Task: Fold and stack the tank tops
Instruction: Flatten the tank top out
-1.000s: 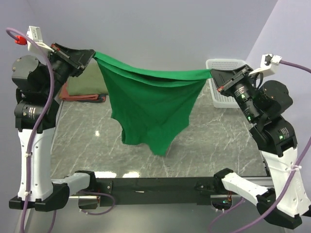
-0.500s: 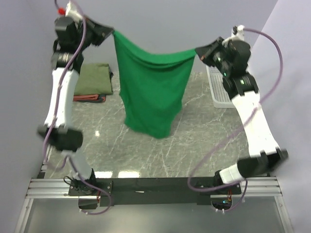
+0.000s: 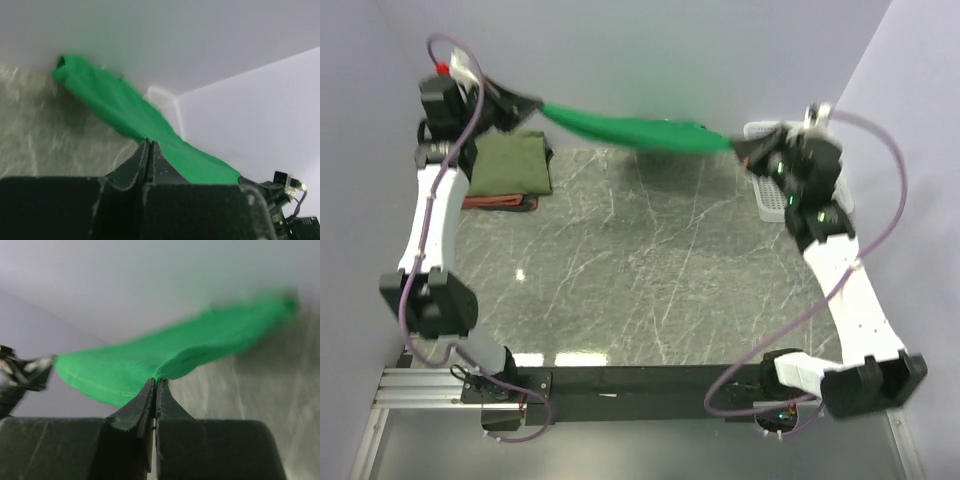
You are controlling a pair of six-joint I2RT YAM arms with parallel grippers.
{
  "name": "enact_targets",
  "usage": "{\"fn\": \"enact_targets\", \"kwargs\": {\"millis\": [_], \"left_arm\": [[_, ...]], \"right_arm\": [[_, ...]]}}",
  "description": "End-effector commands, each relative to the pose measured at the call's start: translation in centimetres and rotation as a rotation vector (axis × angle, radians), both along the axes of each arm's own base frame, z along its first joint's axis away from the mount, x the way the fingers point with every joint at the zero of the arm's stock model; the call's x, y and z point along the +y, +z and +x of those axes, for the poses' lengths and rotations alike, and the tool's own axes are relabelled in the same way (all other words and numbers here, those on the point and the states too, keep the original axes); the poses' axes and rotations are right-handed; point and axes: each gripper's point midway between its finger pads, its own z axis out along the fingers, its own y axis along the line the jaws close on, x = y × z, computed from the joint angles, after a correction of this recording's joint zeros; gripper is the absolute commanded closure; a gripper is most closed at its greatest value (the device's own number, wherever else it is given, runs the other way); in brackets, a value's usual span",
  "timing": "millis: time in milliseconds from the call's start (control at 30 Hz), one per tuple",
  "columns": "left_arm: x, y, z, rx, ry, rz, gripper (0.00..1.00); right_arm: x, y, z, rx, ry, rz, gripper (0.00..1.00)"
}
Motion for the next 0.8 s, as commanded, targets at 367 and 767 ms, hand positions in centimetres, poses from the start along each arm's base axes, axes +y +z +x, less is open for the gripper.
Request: {"fn": "enact_targets", "kwargs": {"millis": [367, 767], "left_arm": [[-3.7, -35.0, -19.7, 0.680, -0.143, 0.155, 0.99], [-3.9, -37.9, -25.6, 0.824, -0.044, 0.231, 0.70]], "right_arm": [[-1.5, -35.5, -14.9, 0.720, -0.055, 0.102, 1.00], [-2.9, -37.8, -20.6, 0.843, -0.153, 0.156, 0.53]]}}
